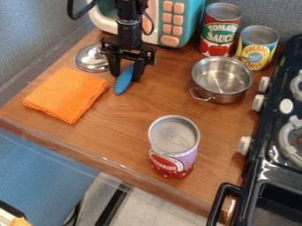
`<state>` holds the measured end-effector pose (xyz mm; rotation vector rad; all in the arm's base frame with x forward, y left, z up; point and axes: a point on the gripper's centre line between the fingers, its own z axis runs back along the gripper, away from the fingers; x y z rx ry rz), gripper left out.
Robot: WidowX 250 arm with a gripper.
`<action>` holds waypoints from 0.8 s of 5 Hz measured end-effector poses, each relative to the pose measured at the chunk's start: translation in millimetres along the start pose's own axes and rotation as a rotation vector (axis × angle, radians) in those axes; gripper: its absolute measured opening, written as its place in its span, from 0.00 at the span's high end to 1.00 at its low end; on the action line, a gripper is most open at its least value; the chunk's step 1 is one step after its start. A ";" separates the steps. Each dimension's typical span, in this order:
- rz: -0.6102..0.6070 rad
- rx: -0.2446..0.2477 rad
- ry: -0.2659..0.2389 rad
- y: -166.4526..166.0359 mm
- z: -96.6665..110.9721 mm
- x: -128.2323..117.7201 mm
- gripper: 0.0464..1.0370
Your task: Put the blue fork on the left side of the can
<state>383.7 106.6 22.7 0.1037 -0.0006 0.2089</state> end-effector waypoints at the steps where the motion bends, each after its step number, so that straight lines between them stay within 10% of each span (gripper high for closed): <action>1: -0.020 -0.011 -0.013 -7.6 3.6 -0.9 0.64; 4: -0.037 -0.080 -0.058 -22.3 44.8 -35.9 0.66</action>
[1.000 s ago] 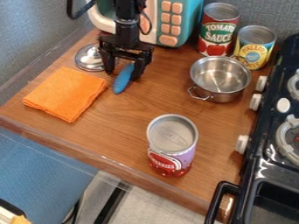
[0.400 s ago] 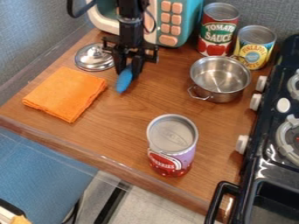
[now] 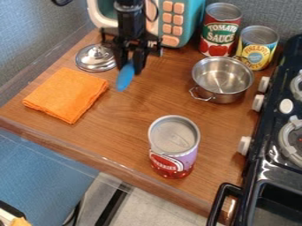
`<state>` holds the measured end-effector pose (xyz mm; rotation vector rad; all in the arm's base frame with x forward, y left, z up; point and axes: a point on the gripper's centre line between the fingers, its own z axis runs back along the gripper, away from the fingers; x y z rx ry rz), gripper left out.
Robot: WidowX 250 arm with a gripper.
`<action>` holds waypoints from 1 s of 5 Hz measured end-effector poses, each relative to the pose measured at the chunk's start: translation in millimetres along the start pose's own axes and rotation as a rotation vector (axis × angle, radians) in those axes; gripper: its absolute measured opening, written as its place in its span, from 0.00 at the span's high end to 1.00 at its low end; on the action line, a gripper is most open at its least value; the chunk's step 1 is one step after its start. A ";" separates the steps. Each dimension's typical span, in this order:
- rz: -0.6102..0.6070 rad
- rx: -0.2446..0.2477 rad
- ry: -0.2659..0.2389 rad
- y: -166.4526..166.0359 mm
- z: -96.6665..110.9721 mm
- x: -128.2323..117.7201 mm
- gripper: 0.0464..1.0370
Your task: Put the blue fork on the left side of the can
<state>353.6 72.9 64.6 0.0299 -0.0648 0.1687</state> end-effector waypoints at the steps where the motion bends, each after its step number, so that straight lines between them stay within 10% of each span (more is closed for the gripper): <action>1: -0.046 -0.005 0.040 -4.5 -7.8 -30.6 0.66; 5: -0.198 0.047 0.061 -50.8 -38.2 -88.3 0.62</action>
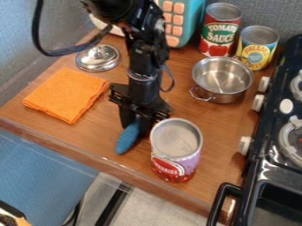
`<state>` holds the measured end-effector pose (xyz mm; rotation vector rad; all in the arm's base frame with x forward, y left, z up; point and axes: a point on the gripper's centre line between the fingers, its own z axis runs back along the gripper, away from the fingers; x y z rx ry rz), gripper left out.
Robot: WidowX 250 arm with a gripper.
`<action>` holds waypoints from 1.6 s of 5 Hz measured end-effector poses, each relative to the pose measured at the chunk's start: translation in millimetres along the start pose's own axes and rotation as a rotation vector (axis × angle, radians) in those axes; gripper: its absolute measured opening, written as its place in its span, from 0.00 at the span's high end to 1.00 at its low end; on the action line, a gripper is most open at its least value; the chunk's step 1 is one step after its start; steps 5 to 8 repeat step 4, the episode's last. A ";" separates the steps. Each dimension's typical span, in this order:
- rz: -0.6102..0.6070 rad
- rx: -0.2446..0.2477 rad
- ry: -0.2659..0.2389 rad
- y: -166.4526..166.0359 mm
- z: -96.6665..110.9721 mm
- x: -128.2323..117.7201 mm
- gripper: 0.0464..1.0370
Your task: Put the blue fork on the left side of the can
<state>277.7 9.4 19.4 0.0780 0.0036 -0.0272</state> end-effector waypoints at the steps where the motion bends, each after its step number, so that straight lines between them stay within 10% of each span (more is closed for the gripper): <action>1: 0.018 0.003 -0.003 -2.2 -0.1 -4.8 0.52; 3: 0.099 -0.026 -0.074 13.0 28.8 -9.7 0.02; 8: 0.092 -0.031 -0.115 15.6 40.9 -9.9 0.03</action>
